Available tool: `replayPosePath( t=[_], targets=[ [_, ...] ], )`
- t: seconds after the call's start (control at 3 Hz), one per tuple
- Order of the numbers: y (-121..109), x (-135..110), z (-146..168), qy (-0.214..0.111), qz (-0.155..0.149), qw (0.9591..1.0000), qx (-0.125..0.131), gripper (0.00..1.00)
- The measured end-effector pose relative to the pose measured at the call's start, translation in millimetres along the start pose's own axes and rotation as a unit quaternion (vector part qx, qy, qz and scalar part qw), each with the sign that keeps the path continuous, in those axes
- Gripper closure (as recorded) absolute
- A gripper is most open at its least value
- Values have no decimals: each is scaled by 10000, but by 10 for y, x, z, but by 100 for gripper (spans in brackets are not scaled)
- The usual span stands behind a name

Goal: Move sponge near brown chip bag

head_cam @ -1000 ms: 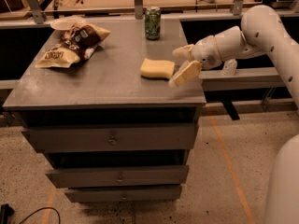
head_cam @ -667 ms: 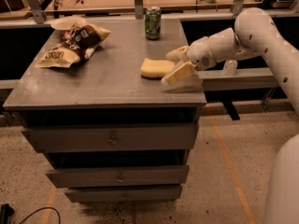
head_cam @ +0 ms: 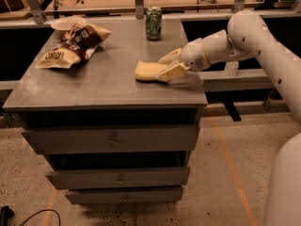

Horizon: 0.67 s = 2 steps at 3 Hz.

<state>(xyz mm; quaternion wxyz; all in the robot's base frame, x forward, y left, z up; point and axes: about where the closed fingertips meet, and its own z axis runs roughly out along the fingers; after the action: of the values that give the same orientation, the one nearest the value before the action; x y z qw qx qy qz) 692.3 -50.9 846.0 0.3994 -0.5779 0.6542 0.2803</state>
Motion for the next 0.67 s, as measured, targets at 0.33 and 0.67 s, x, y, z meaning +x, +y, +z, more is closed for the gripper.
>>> replayPosePath(
  t=[0.33, 0.67],
  targets=[
    [20, -81, 54, -18, -158, 9998, 112, 98],
    [39, -438, 304, -209, -329, 9989, 271, 100]
  ],
)
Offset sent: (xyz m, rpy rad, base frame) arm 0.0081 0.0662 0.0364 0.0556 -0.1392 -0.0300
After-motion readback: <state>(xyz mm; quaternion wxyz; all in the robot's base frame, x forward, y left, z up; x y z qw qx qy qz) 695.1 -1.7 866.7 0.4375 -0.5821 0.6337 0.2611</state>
